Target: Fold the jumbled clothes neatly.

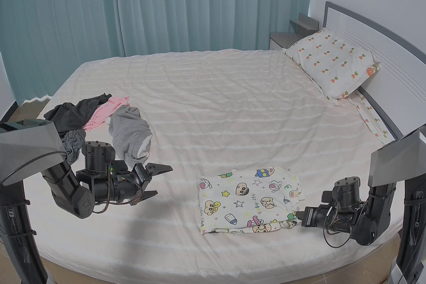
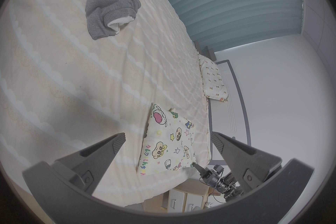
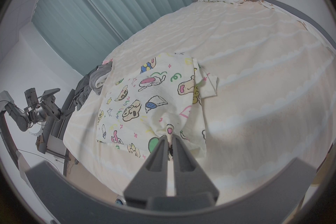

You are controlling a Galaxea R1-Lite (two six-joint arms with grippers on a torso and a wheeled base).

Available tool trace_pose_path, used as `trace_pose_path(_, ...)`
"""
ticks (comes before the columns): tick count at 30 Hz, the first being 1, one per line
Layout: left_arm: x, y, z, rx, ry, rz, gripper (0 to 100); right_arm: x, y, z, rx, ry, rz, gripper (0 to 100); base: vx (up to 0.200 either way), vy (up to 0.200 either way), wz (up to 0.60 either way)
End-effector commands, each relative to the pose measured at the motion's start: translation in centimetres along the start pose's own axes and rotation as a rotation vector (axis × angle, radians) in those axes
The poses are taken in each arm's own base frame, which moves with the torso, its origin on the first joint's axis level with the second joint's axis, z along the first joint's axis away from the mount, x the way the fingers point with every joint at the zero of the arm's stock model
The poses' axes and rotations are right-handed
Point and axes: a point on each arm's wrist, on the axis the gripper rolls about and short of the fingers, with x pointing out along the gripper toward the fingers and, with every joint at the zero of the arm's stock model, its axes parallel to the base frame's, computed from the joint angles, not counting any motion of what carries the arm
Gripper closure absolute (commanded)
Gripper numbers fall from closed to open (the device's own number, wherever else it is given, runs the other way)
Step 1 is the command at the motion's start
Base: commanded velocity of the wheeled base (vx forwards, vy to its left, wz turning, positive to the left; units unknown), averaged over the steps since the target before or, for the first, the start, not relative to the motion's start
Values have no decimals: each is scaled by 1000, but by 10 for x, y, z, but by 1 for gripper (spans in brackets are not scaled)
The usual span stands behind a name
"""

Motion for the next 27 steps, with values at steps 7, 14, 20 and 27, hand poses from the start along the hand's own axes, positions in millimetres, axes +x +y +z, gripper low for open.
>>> trace_pose_path(7,1,1,-1,-2,3,2,0,-8,-4,12,-11,-65,-4,0,0,0,0)
trace_pose_path(14,1,1,-1,-2,3,2,0,7,-16,63,16,-232,1,0,0,0,0)
trace_pose_path(20,1,1,-1,-2,3,3,0,54,-35,89,46,-188,12,0,0,0,0)
trace_pose_path(27,1,1,-1,-3,3,5,0,90,-39,93,74,-97,9,0,0,0,0)
